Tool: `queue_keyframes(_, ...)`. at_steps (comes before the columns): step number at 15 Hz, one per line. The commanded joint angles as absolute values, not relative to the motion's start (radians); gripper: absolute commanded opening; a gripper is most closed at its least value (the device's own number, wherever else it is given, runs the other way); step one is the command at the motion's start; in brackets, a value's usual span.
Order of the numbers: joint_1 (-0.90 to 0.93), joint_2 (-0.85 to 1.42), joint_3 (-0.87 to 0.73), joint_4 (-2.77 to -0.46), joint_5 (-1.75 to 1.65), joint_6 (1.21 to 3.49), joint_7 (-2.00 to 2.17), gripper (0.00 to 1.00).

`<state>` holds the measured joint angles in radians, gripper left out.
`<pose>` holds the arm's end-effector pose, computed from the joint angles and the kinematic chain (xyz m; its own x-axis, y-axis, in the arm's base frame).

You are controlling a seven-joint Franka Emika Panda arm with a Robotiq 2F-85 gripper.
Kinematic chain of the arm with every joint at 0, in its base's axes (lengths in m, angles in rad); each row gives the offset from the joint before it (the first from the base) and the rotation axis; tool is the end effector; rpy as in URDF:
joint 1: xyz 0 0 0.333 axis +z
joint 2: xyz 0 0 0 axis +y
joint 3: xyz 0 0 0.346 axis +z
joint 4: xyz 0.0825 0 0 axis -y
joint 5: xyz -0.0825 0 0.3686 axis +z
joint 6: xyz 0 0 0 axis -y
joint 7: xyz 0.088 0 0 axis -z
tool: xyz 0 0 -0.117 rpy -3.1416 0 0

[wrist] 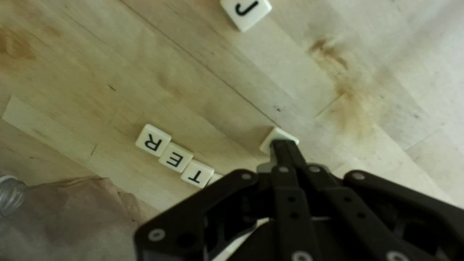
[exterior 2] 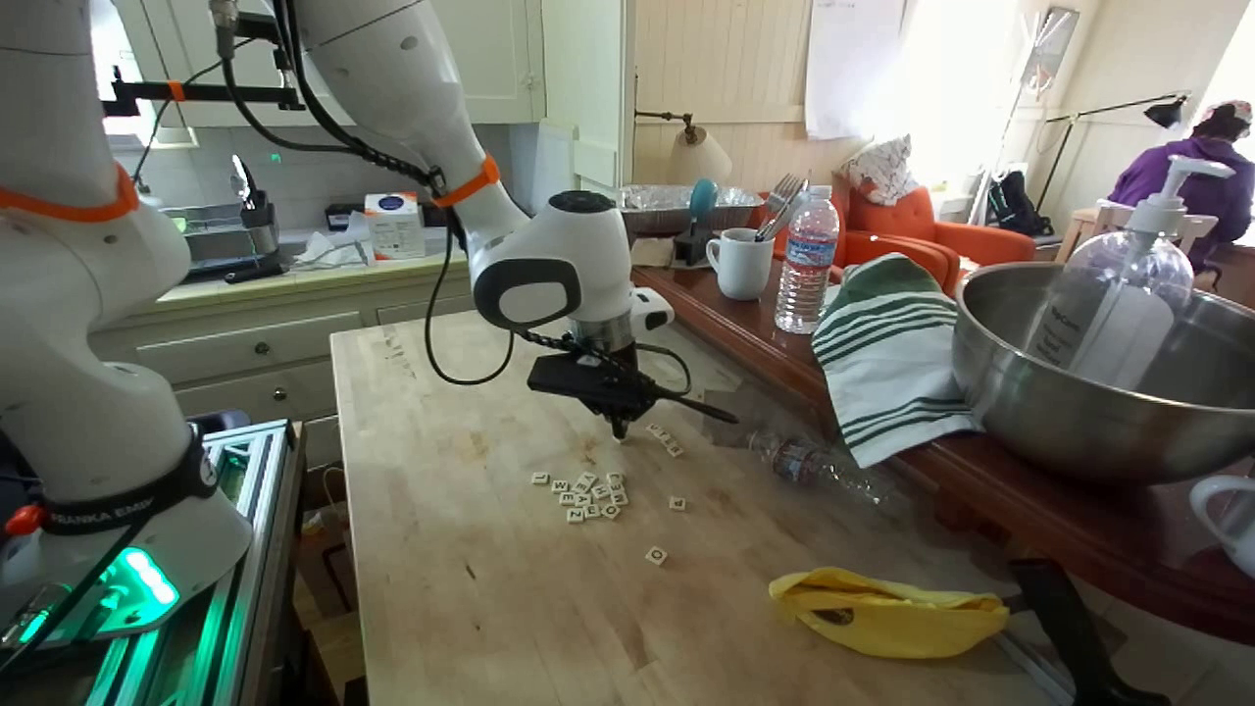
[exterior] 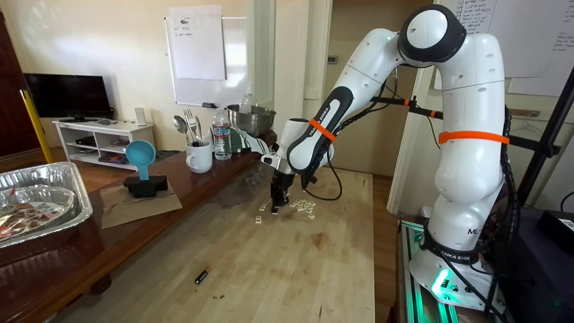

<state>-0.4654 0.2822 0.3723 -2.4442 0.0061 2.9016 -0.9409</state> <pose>0.5065 -0.0459 0.2482 0.6631 0.7223 0.1963 0.7207 -0.6869 0.0930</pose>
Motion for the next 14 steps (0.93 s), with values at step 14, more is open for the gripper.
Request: queue_keyframes(14, -0.397, 0.165, 0.35, -2.516, 0.39, 2.905, -0.744, 0.0)
